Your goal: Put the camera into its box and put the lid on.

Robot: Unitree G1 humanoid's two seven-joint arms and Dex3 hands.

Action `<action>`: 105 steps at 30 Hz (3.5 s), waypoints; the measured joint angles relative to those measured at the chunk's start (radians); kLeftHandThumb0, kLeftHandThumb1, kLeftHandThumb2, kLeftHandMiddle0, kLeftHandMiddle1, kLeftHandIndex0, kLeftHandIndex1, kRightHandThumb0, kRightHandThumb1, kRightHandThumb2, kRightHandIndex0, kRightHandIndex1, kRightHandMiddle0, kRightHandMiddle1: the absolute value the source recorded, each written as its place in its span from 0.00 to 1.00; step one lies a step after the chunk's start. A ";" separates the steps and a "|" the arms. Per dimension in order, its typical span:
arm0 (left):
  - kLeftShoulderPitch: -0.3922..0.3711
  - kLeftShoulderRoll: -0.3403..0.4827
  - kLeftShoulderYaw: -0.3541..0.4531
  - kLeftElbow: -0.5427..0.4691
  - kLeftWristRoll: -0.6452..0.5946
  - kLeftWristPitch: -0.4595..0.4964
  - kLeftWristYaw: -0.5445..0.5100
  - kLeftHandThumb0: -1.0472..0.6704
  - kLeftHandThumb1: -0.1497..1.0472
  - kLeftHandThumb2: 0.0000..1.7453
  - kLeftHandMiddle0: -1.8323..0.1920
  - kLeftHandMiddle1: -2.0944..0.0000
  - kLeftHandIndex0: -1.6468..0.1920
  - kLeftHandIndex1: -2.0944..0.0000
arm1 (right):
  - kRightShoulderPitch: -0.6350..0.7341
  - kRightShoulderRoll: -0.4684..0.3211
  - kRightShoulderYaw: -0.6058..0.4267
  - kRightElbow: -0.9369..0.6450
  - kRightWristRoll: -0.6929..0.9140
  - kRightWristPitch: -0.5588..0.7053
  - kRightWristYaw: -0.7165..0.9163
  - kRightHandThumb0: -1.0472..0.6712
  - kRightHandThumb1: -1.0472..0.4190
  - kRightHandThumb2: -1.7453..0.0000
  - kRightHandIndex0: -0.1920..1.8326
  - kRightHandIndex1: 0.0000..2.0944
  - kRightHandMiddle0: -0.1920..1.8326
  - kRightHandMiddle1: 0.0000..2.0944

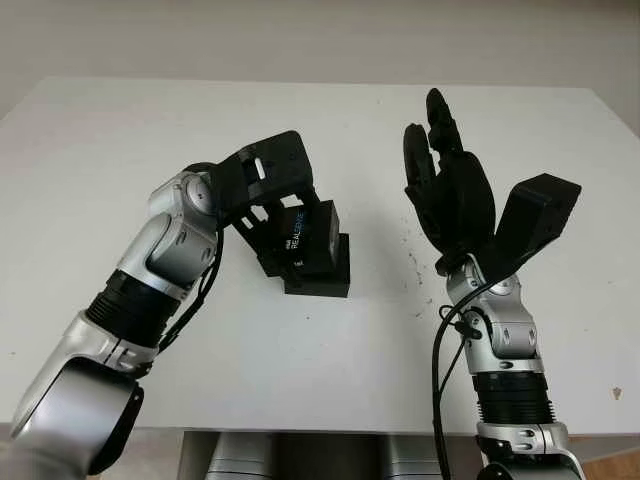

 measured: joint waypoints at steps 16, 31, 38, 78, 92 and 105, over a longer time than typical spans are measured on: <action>0.020 -0.013 -0.027 -0.001 0.026 -0.030 0.022 0.54 0.88 0.03 0.67 0.25 0.71 0.22 | 0.000 0.000 0.007 0.012 0.001 -0.018 0.003 0.21 0.00 0.73 0.01 0.02 0.03 0.05; -0.002 -0.048 -0.037 0.024 0.032 -0.028 0.014 0.52 0.88 0.03 0.68 0.23 0.71 0.25 | 0.000 0.000 0.007 0.013 0.000 -0.016 -0.006 0.21 0.00 0.74 0.01 0.03 0.03 0.05; -0.002 -0.058 -0.034 0.027 0.025 -0.032 0.024 0.53 0.88 0.03 0.67 0.24 0.71 0.25 | 0.000 0.001 0.008 0.013 -0.001 -0.029 -0.006 0.20 0.00 0.74 0.01 0.02 0.03 0.04; -0.064 -0.110 -0.086 0.046 0.061 0.112 -0.003 0.52 0.88 0.03 0.73 0.25 0.75 0.19 | -0.001 0.038 0.012 0.039 0.005 -0.044 -0.025 0.21 0.00 0.74 0.01 0.02 0.03 0.05; -0.083 -0.097 -0.132 0.043 0.093 0.074 -0.030 0.51 0.87 0.03 0.70 0.26 0.73 0.22 | -0.001 0.038 0.013 0.046 0.000 -0.057 -0.024 0.23 0.00 0.73 0.01 0.03 0.04 0.07; -0.064 -0.088 -0.127 0.016 0.091 0.043 -0.030 0.52 0.88 0.03 0.72 0.28 0.72 0.23 | -0.001 0.046 0.012 0.047 0.006 -0.057 -0.027 0.23 0.00 0.73 0.01 0.03 0.03 0.08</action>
